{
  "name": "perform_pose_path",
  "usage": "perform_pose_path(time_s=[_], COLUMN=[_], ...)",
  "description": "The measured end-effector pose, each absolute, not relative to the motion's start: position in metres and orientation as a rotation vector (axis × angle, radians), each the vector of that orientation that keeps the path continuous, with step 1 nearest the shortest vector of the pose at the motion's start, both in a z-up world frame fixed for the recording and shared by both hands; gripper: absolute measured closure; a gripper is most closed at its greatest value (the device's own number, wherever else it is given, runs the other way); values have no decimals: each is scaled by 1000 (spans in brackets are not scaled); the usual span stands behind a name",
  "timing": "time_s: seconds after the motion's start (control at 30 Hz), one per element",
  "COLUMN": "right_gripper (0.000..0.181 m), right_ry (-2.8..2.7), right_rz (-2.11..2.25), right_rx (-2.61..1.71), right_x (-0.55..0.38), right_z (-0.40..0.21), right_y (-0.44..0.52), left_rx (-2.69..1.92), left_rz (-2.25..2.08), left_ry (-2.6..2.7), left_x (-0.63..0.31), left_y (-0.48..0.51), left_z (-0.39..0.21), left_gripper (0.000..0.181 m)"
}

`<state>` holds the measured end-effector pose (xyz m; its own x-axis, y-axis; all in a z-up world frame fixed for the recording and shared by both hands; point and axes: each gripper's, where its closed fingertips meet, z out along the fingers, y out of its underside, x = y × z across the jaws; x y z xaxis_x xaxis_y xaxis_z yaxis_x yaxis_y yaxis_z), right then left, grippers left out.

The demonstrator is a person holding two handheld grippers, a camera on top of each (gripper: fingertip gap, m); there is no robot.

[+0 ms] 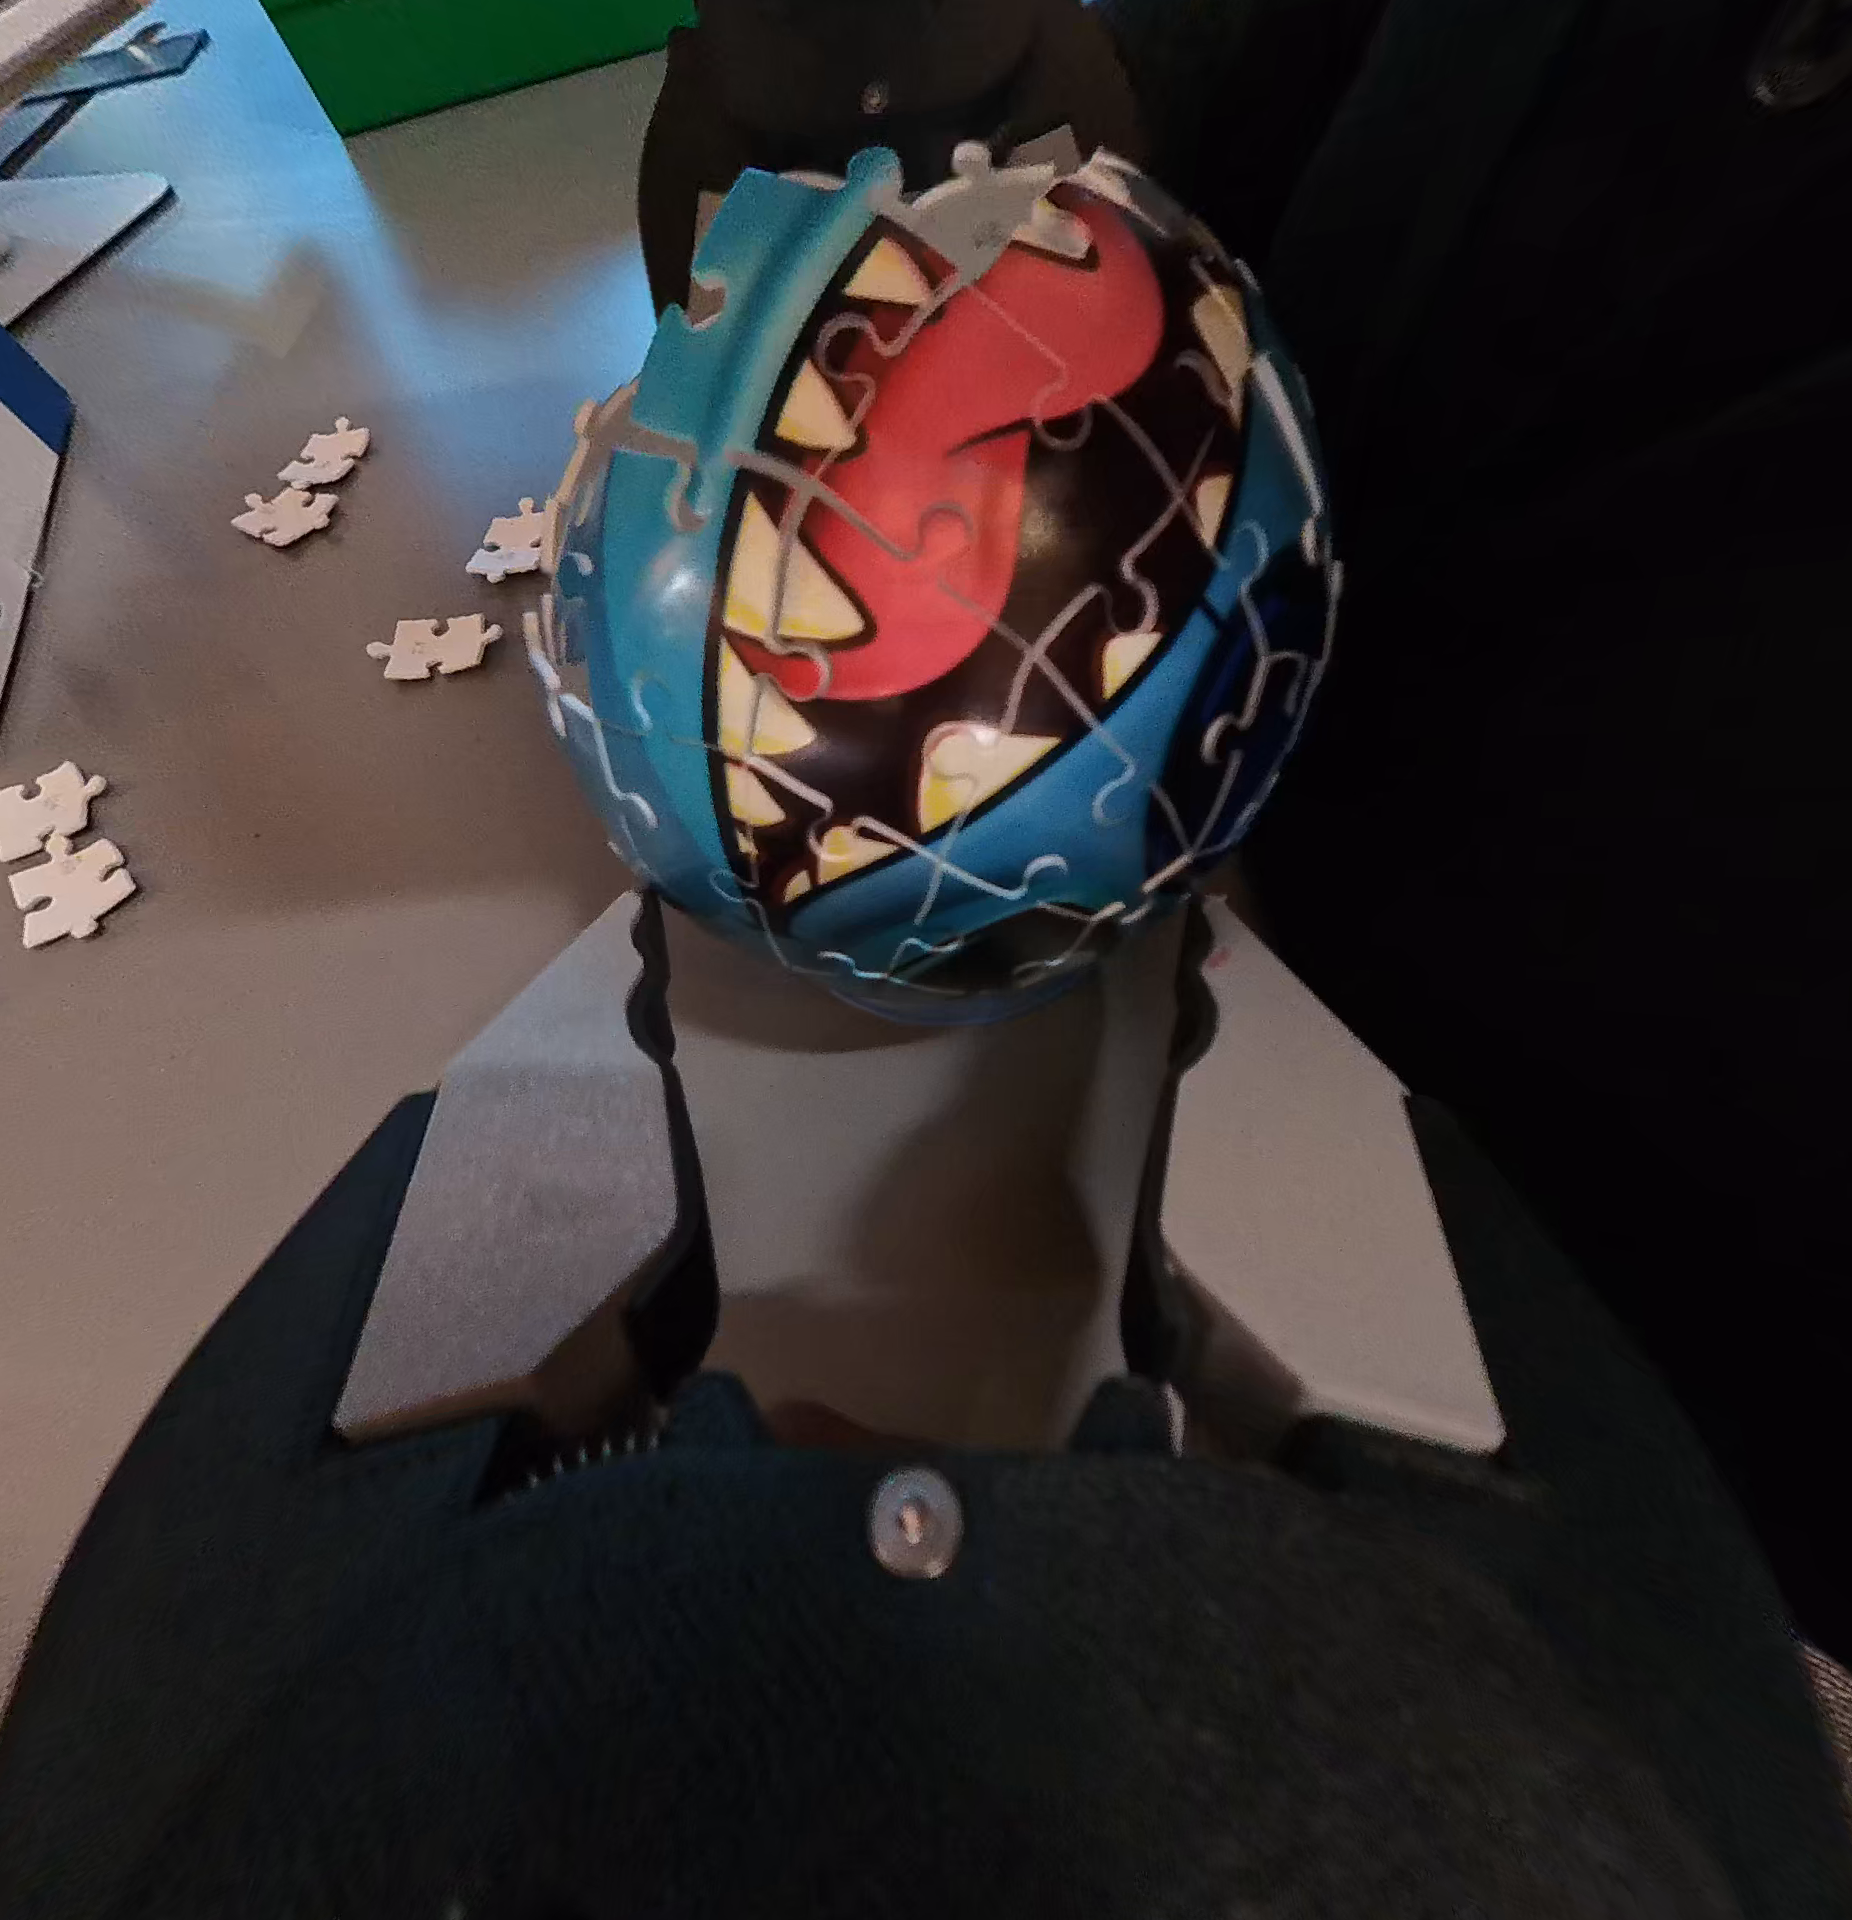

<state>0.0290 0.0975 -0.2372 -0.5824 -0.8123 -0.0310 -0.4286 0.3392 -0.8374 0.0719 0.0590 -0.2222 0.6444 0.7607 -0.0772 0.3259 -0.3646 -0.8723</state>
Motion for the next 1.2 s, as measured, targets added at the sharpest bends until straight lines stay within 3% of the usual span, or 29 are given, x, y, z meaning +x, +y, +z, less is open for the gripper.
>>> perform_pose_path(time_s=[0.2,0.53,0.9,1.2], right_gripper=[97,94,95,103], right_ry=[2171,2181,2105,2108], right_rz=[-1194,-1366,-1292,-1444], right_rx=[-1098,-1291,-1261,-1118], right_x=[20,24,30,-24], right_z=[-233,-222,-231,-182], right_y=[93,92,94,87], left_rx=[-1933,-2081,-2050,-2058], left_rz=[624,674,659,603], left_ry=[-859,-814,-844,-846], left_x=[84,76,82,89], left_y=[49,47,56,44], left_z=[-218,-237,-227,-234], left_gripper=[88,78,93,86])
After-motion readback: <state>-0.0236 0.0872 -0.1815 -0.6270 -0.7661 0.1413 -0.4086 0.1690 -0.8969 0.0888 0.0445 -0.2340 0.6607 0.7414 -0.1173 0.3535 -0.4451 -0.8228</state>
